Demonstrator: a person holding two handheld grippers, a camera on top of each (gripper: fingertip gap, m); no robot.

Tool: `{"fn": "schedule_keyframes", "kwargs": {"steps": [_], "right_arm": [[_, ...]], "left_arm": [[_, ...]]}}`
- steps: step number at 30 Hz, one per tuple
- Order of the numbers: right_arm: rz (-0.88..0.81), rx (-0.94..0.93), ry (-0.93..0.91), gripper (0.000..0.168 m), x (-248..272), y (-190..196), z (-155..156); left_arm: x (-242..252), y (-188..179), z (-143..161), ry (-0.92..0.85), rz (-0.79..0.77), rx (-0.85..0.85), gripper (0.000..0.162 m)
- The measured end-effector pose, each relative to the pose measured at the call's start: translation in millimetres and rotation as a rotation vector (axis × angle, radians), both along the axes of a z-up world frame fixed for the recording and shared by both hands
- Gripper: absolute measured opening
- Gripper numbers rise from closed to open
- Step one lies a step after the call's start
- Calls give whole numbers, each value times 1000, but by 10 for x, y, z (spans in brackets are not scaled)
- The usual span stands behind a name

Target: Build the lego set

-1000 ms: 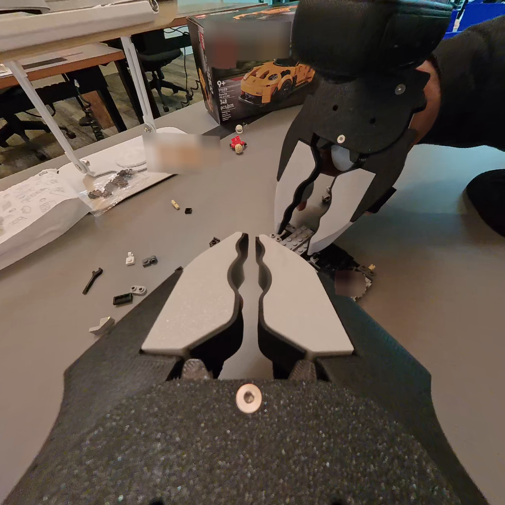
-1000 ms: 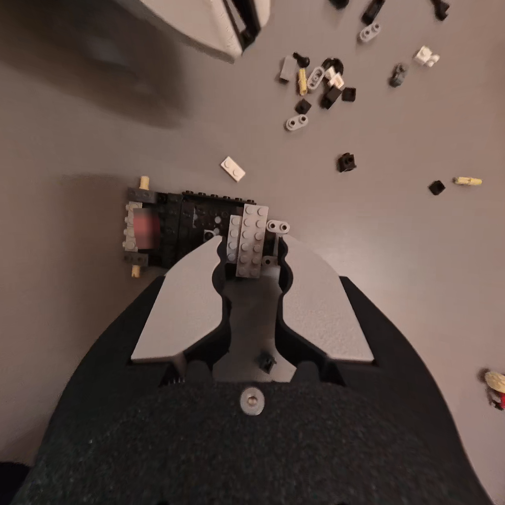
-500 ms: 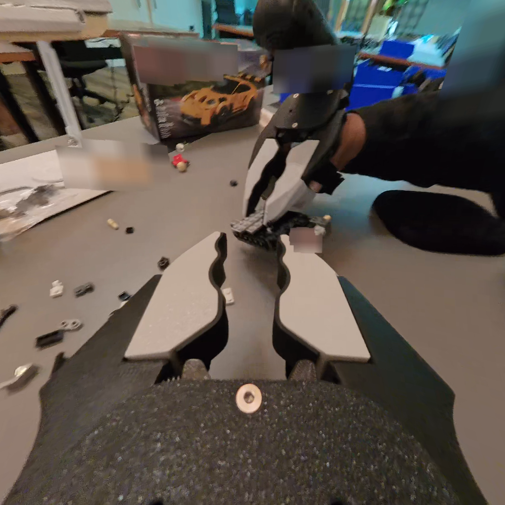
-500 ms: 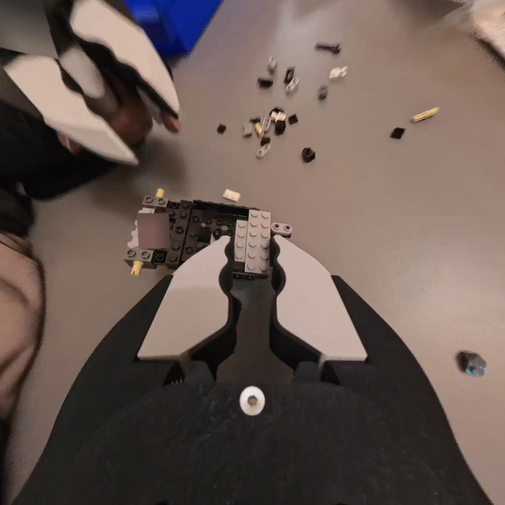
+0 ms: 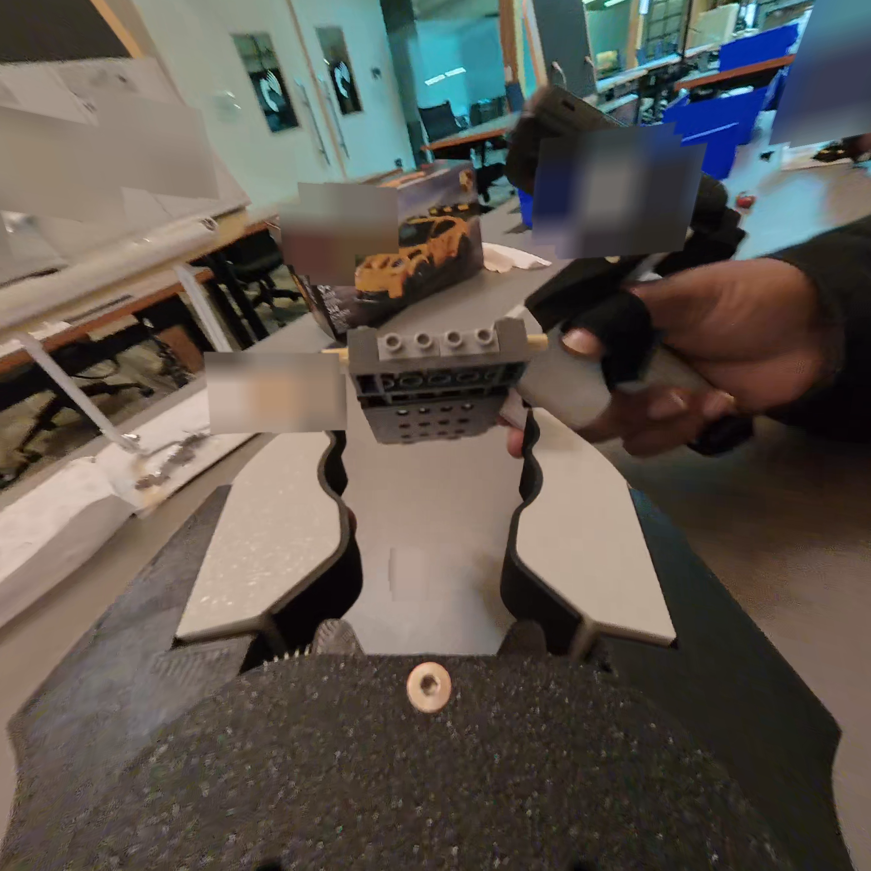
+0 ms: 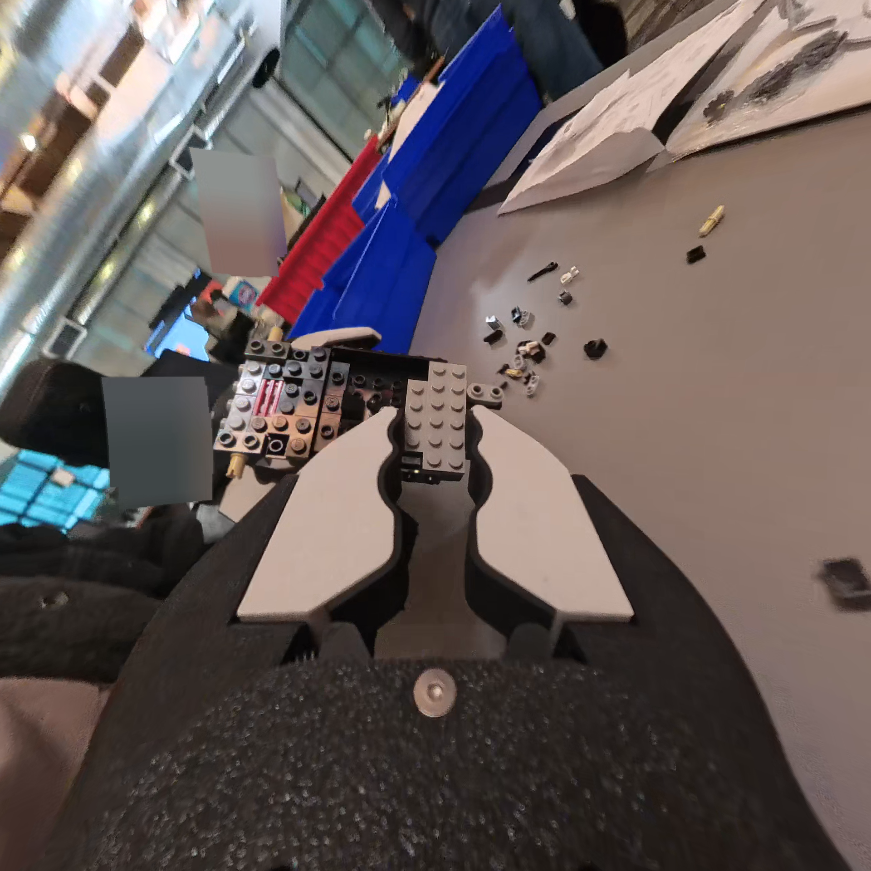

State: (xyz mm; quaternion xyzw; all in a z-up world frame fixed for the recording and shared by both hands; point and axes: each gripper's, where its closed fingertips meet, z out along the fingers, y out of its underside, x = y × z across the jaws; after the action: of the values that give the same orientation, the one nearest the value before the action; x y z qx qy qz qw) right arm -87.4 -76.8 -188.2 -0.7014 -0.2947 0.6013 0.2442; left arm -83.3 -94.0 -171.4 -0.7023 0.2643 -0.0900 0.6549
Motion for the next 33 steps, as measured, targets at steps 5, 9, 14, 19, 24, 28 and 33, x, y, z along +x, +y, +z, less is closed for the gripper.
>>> {"fn": "schedule_keyframes", "kwargs": {"steps": [5,9,14,19,24,28,33], "right_arm": [[-70,-39,18,24,-70,-119,19],[-3,16,20,24,-44,-129,63],[119,216,16,25,177,-72,303],[318,251,33,15,214,-394,468],[413,236,-17,12,145,-563,358],[462,190,-48,8,150,-572,299],[545,183,-96,7,178,-622,269]], "left_arm": [[-40,-60,178,-10,22,105,59],[-24,-99,205,-16,-18,113,58],[6,-210,287,20,-109,200,57],[130,-262,225,148,-145,251,58],[214,-287,113,293,-155,271,58],[239,-307,52,362,-163,272,58],[255,-342,22,440,-161,279,58]]}}
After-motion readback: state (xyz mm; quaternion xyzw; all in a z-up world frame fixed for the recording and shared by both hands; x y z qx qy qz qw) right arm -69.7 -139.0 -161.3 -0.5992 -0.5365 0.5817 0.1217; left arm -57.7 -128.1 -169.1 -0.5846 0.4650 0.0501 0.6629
